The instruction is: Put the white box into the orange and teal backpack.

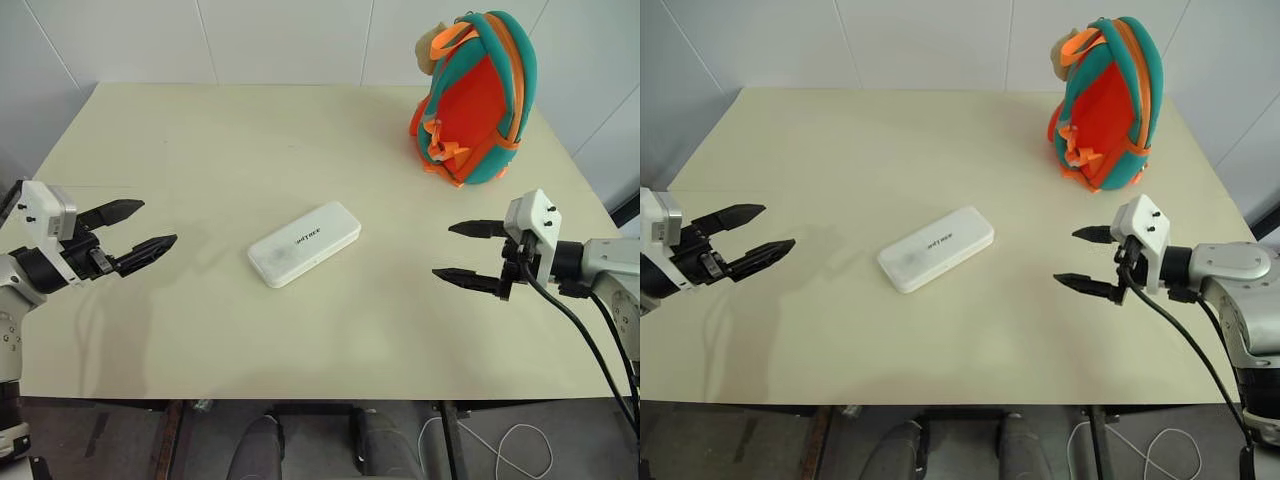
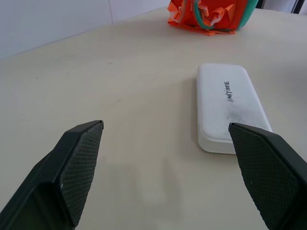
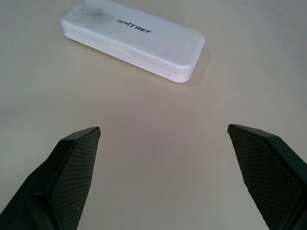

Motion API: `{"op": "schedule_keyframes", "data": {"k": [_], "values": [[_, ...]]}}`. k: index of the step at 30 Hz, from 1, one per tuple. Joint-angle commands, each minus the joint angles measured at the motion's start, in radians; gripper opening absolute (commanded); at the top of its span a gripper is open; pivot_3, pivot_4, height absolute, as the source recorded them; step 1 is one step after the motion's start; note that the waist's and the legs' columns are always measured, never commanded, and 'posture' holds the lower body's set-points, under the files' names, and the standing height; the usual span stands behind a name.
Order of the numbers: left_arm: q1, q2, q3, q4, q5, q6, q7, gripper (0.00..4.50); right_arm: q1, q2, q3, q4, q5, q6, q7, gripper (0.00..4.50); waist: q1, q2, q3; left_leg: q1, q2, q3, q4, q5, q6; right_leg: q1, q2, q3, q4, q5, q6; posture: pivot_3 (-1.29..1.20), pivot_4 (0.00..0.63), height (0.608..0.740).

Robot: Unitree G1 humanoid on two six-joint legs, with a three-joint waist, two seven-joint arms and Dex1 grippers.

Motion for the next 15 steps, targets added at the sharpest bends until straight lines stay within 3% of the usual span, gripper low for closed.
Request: {"op": "schedule_keyframes", "data": {"k": [1, 13, 15], "values": [[0.007, 0.000, 0.016, -0.048, -0.027, 0.011, 0.003, 4.47, 0.000, 0.008, -0.035, -0.041, 0.027, 0.007, -0.016, 4.50, 0.000, 0.000, 0.000, 0.000, 0.000, 0.000, 0.000, 0.000, 0.000, 0.000, 0.000, 0.000, 0.000, 0.000, 0.000, 0.00, 0.150, 0.740], [-0.028, -0.014, -0.050, -0.031, -0.015, 0.015, -0.019, 4.47, -0.032, 0.049, 0.009, -0.066, -0.001, 0.032, -0.090, 4.50, -0.001, 0.000, 0.000, 0.000, 0.000, 0.000, 0.001, 0.000, 0.000, 0.000, 0.000, 0.000, 0.001, 0.000, 0.000, 0.00, 0.150, 0.740], [-0.032, -0.019, -0.049, -0.031, 0.002, 0.007, 0.011, 4.08, -0.048, 0.059, 0.017, -0.055, -0.007, 0.024, -0.096, 4.10, -0.002, 0.000, 0.000, 0.001, 0.000, 0.000, 0.001, 0.000, 0.000, 0.000, 0.000, 0.000, 0.001, 0.000, 0.000, 0.00, 0.150, 0.740]]}}
